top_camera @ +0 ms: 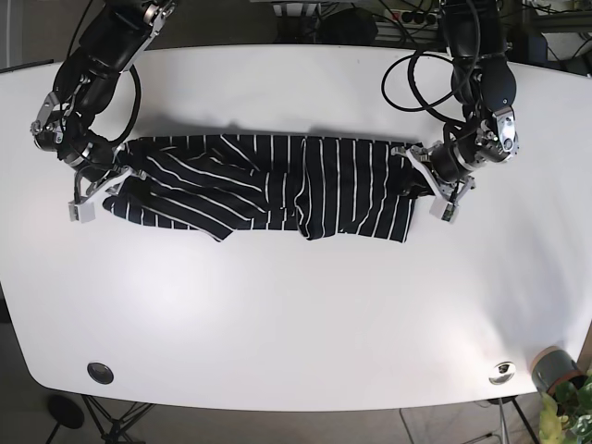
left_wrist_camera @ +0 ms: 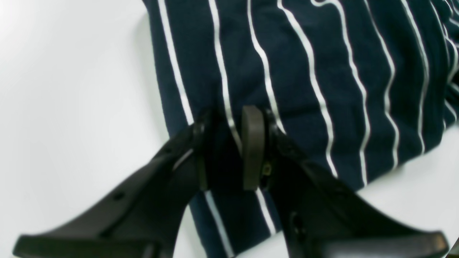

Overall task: Fold the T-shirt properly
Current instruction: 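Grasp both ends of the striped strip with both grippers, then fold the strip in half, carrying the right gripper's end toward the left gripper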

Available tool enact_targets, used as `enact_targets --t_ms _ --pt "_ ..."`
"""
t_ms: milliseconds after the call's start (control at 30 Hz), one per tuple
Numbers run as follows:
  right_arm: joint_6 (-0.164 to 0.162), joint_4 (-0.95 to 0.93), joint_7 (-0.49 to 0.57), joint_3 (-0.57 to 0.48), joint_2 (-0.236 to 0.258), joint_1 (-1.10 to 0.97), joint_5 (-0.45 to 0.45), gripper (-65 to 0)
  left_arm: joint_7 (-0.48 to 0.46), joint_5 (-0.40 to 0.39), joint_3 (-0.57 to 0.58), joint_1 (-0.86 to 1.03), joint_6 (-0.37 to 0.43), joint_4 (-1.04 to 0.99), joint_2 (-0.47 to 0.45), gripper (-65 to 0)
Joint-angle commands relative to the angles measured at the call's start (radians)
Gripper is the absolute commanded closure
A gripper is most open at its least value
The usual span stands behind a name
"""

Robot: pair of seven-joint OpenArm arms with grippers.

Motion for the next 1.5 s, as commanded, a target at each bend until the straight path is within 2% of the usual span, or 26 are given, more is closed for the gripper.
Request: enact_targets --t_ms 0,167,433,633,833,933,1100,1300,1467 --pt "-0.001 0.084 -0.005 0.003 0.018 0.012 0.015 -2.1 0.004 0.012 0.046 -0.010 0.008 -0.009 -0.006 -11.8" --pt "-0.001 0.205 -0.052 0.002 0.013 0.009 0.017 -2.1 -0.050 0.011 0.118 -0.025 0.010 -0.077 0.034 -11.8" --pt "-0.001 0.316 -0.141 -0.004 0.007 0.021 0.025 -2.1 -0.056 0.011 0.183 -0.032 0.011 -0.126 0.106 -11.8" --pt "-0.001 0.331 -0.158 -0.093 -0.027 0.047 0.031 -2.1 -0.056 0.012 0.239 -0.032 0.013 -0.152 0.152 -11.8" --pt "-0.001 0.331 -0.155 -0.176 -0.062 0.049 0.098 -2.1 -0.059 0.012 0.279 -0.032 0.074 -0.158 0.186 -11.9" --pt "-0.001 0.331 -0.153 -0.228 -0.106 0.064 0.098 -2.1 -0.060 0.005 0.319 -0.033 0.094 -0.153 0.186 -11.9" --pt "-0.001 0.322 -0.147 -0.290 -0.145 0.062 0.094 -2.1 -0.060 0.005 0.335 -0.033 0.094 -0.150 0.189 -11.9" --pt "-0.001 0.322 -0.130 -0.371 -0.180 0.065 0.014 -2.2 -0.060 0.005 0.335 -0.033 0.094 -0.157 0.203 -11.9" --pt "0.000 0.322 -0.092 -0.449 -0.195 0.064 -0.078 -7.5 -0.060 0.005 0.335 -0.033 0.094 -0.150 0.203 -11.9"
